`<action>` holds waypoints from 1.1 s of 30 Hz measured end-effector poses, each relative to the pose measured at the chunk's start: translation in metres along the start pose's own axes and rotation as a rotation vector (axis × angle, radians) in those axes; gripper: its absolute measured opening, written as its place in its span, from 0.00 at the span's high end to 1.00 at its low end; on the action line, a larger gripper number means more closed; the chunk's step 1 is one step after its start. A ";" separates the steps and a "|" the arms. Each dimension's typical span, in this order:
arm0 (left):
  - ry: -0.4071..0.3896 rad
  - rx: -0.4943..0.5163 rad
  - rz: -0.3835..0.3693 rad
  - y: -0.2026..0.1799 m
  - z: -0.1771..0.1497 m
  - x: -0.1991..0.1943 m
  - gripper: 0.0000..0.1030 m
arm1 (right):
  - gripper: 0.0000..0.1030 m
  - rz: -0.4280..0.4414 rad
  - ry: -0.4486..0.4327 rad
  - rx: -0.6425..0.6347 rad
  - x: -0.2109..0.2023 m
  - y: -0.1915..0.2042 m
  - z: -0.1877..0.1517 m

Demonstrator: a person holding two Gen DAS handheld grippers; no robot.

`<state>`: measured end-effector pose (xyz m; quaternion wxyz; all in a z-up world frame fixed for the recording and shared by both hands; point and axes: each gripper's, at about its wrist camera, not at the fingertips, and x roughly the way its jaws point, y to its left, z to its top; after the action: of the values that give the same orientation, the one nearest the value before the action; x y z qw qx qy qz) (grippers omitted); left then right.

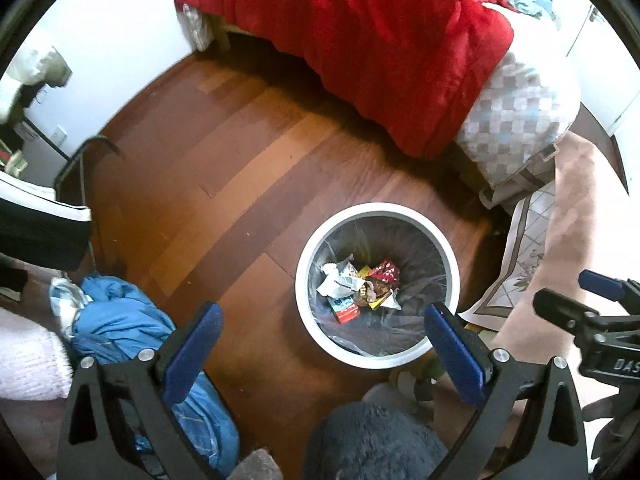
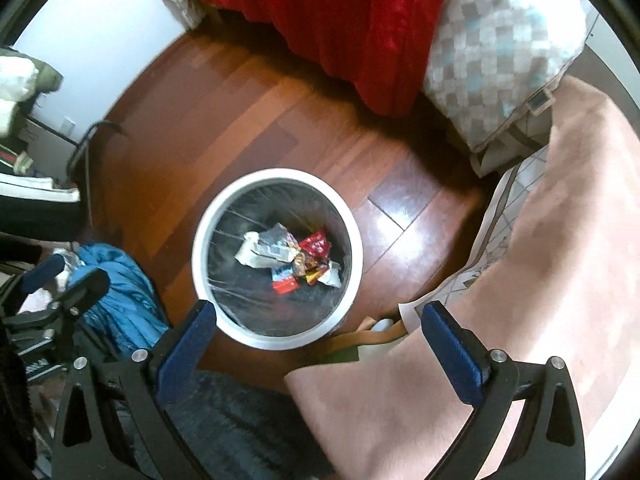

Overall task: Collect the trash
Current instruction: 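Move both tools back over the table, then grasp the red Coca-Cola can with the right tool while the left tool grasps the clear plastic tray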

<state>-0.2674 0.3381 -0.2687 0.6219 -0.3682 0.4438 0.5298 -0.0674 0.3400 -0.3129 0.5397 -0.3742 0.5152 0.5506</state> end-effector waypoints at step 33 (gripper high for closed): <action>-0.069 0.443 -0.119 -0.490 -0.060 -0.031 0.00 | 0.00 -0.361 -0.125 0.443 -0.237 -0.428 -0.197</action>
<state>0.2045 0.1902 -0.2652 0.7326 -0.2298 0.5053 0.3939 0.3559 0.0507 -0.1909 0.7284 -0.2982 0.5136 0.3417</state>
